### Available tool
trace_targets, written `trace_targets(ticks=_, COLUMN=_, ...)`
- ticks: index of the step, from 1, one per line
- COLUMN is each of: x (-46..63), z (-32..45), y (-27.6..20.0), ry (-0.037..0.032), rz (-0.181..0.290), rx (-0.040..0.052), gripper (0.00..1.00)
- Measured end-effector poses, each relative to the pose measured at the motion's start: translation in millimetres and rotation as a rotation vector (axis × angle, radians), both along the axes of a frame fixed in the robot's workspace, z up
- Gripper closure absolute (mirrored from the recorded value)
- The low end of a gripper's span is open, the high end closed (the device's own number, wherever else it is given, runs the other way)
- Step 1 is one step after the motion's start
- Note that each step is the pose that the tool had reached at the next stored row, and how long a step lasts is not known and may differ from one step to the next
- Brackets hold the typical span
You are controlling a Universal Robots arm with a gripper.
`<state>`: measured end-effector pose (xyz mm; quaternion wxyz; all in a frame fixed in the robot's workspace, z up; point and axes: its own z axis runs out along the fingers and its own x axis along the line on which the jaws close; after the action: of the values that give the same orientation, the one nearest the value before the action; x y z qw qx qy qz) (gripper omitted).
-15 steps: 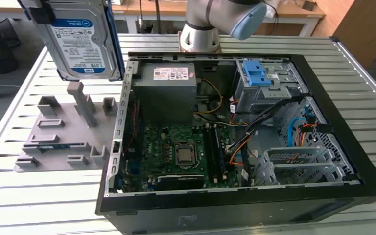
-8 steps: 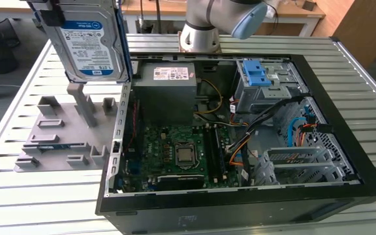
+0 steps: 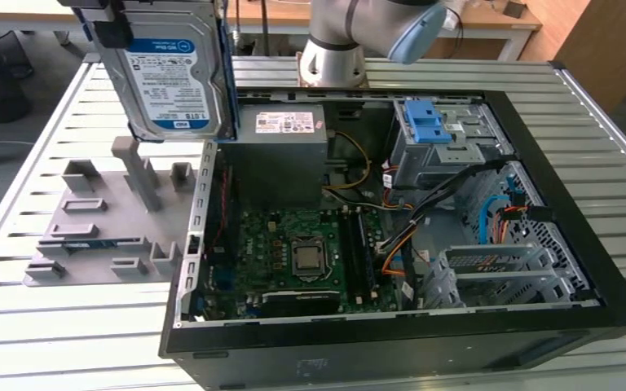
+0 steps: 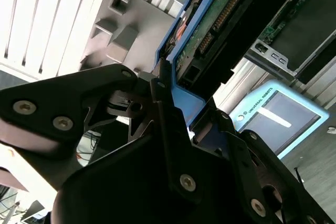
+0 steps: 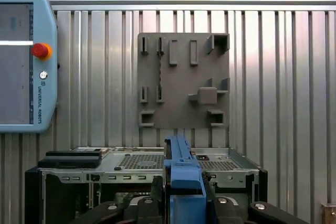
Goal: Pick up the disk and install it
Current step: 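Pick up the disk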
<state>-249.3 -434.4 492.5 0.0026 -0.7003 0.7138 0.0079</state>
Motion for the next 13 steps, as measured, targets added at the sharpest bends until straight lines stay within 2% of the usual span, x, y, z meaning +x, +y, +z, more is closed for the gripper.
trace_targets(ticks=13, x=37.7, z=0.0, y=-6.9, ry=0.0000, rz=0.000, rx=0.0000, gripper=0.64)
